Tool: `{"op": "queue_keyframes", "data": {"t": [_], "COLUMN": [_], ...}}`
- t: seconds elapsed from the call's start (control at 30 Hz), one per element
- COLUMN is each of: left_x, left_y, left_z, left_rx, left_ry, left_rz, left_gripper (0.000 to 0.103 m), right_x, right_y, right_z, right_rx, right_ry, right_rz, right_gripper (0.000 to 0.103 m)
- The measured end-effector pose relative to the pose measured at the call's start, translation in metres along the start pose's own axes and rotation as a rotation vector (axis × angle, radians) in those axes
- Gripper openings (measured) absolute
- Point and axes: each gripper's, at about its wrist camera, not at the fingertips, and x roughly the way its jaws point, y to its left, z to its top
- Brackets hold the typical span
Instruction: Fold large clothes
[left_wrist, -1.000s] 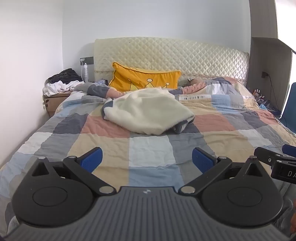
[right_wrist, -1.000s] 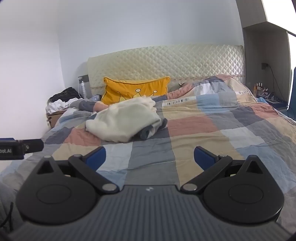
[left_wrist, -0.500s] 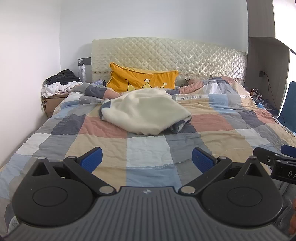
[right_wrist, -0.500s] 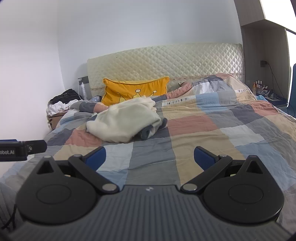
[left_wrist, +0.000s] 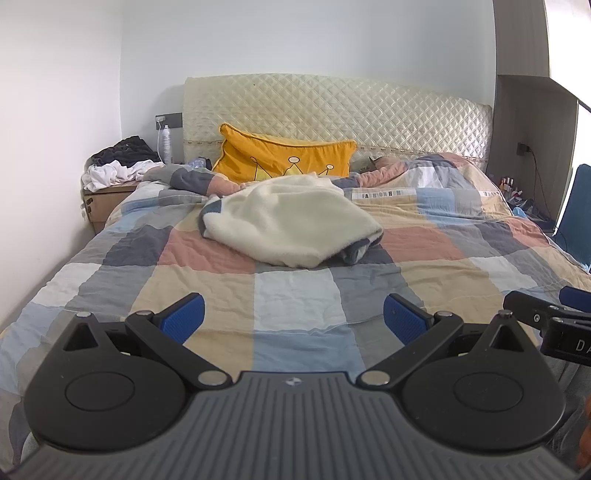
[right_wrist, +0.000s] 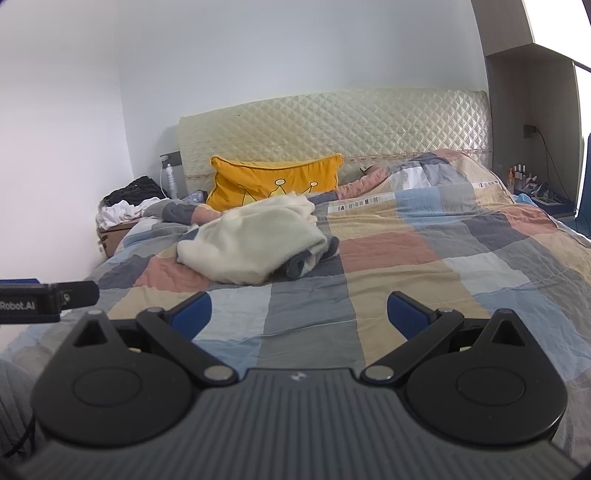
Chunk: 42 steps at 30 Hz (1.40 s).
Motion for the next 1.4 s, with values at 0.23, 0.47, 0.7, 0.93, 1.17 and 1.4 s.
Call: {"op": "queue_keyframes", "data": {"t": [0.23,0.47,0.7,0.93,1.17,1.4], "left_x": [0.003,0.006,0.004,0.001,0.001,0.004], "left_y": [-0.002,-0.001,0.004,0.007,0.009,0.01], "left_z": [-0.002,-0.003,-0.003,-0.004,-0.008,-0.007], "left_rx": [0.001,0.004,-0.016,-0.01,-0.02,-0.024], "left_ry": [-0.005,0.0,-0.001,0.003,0.01,0.019], "left_rz": [-0.008,-0.021,-0.008,-0.008,-0.012,-0.016], "left_gripper": [0.103,0.103,0.103,0.103,0.103,0.103], "right_x": [0.002,0.001,0.003,0.003,0.004,0.007], "right_y": [0.0,0.0,0.001,0.0,0.0,0.004], "right_z": [0.002,0.001,0.001,-0.002,-0.003,-0.005], "right_rx": [-0.009,-0.001,-0.001,-0.011,-0.005,-0.008], "right_ry": [0.007,0.005,0.0,-0.003,0.01,0.021], "right_rz": [-0.001,-0.011,-0.003,0.0,-0.01,-0.009], "right_gripper": [0.103,0.103,0.103,0.103,0.103,0.103]}}
